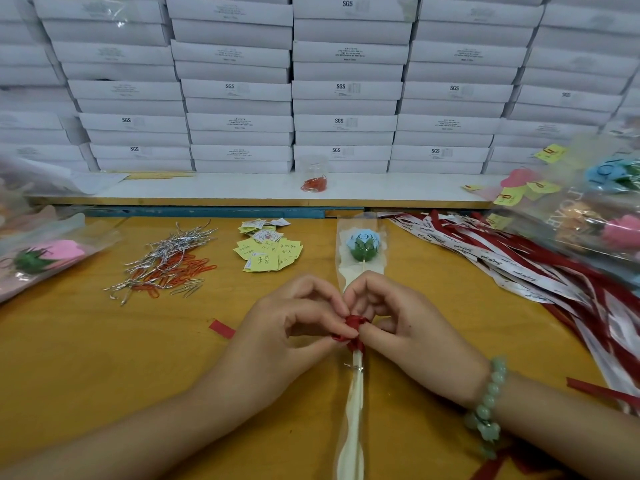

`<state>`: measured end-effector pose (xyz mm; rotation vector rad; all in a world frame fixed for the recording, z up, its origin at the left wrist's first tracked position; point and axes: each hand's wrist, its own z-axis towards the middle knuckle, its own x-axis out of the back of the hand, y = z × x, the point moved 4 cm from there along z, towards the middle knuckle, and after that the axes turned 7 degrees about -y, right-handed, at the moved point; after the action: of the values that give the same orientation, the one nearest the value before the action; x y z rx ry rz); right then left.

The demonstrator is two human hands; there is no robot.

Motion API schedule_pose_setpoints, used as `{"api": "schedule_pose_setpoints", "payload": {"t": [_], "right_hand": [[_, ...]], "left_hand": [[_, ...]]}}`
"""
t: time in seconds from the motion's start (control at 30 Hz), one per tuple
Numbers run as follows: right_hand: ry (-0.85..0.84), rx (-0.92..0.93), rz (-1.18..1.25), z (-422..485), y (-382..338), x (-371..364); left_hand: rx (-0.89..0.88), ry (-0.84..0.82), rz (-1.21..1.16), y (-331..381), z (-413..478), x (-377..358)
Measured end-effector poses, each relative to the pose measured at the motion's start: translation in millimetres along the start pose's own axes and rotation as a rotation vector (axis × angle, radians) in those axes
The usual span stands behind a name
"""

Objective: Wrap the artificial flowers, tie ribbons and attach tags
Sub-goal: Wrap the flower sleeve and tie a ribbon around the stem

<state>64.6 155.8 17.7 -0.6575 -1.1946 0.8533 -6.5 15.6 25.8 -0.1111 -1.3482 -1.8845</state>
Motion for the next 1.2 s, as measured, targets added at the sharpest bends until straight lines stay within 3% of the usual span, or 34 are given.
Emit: {"api": "schedule_pose_setpoints", "payload": {"t": [0.13, 0.3, 0.57, 1.0, 1.2], "right_hand": [[-0.029, 0.011, 0.001, 1, -1, -1], [-0.018, -0.023, 0.168, 2, 0, 1], [0.043, -0.073, 0.311, 2, 4, 8], [0.112, -0.161, 0.312, 6, 22, 23], [-0.094, -0.283, 0.279, 9, 30, 37]], "left_hand": [[-0.006, 0.012, 0.077, 4, 0, 1], [0.005, 0.052, 0.183, 4, 0, 3], [0.064, 0.036, 0.187, 2, 1, 3], [0.040, -0.020, 0.199, -2, 3, 6], [0.069, -0.145, -0.015, -9, 5, 6]]}}
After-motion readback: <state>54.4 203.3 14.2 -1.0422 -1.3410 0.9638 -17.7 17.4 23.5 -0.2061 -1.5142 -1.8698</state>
